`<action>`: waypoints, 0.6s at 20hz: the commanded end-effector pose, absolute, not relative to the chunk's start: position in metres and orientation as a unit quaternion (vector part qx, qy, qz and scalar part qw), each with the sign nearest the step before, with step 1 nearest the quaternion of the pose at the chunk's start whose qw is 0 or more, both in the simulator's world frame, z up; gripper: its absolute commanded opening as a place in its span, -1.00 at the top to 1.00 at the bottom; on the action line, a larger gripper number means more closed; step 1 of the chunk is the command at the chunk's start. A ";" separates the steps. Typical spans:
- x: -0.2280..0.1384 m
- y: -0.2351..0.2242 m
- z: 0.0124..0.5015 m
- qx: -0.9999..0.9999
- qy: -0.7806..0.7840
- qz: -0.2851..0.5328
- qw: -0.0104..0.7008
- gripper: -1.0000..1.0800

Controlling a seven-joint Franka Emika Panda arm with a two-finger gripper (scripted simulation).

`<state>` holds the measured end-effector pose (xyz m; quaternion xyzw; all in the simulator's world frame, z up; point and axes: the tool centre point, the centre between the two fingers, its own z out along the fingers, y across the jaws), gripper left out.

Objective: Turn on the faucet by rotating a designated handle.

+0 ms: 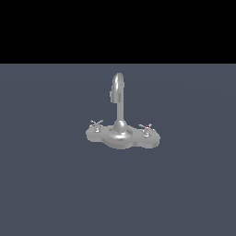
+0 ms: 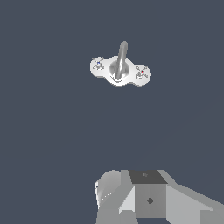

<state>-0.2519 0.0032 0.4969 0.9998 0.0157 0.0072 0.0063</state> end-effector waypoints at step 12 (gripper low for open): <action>-0.225 0.028 0.302 0.984 0.077 -0.157 0.022 0.56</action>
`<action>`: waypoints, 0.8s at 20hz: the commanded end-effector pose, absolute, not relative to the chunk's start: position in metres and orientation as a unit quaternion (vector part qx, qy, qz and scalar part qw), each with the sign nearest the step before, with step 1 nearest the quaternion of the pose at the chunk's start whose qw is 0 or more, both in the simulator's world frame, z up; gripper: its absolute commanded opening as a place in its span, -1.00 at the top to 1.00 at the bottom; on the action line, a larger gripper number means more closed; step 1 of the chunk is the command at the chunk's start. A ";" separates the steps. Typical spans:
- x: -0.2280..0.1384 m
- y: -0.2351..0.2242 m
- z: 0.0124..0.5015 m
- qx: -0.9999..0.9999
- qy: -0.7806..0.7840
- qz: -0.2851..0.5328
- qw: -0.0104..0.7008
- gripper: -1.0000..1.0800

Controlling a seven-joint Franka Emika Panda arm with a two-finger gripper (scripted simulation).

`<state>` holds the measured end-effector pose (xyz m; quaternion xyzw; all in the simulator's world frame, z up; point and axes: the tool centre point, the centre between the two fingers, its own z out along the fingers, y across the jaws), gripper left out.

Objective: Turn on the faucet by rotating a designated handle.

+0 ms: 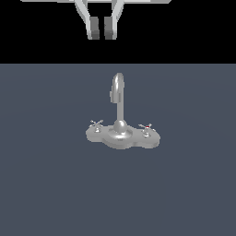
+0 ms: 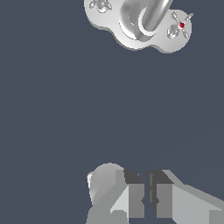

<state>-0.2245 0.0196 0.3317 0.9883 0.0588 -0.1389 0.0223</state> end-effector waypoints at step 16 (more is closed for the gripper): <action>-0.090 0.116 0.163 0.964 0.254 -0.075 0.011 0.01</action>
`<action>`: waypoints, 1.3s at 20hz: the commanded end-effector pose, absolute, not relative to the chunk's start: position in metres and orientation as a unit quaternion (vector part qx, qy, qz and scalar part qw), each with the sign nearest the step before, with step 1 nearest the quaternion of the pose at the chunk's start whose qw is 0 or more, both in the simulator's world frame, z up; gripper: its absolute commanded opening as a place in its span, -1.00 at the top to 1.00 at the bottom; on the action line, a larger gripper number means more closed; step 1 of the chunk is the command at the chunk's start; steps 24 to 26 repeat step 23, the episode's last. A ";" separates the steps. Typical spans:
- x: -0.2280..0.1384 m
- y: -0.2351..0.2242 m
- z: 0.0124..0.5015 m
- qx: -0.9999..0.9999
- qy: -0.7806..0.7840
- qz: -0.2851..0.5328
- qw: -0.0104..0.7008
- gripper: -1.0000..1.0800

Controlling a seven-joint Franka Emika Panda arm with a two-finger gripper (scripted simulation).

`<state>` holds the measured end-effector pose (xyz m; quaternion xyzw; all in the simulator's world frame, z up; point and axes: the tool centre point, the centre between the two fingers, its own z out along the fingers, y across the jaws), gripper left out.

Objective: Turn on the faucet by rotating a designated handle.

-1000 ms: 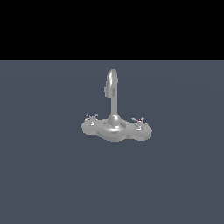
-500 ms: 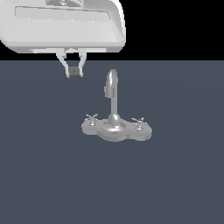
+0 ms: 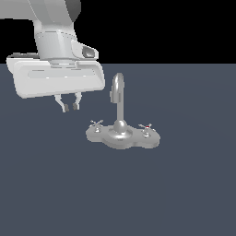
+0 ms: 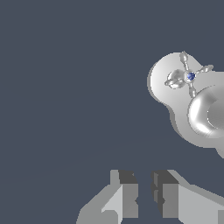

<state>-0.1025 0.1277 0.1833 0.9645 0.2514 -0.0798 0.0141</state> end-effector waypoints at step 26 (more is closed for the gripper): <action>0.051 0.046 0.069 0.997 0.028 0.056 -0.051 -0.07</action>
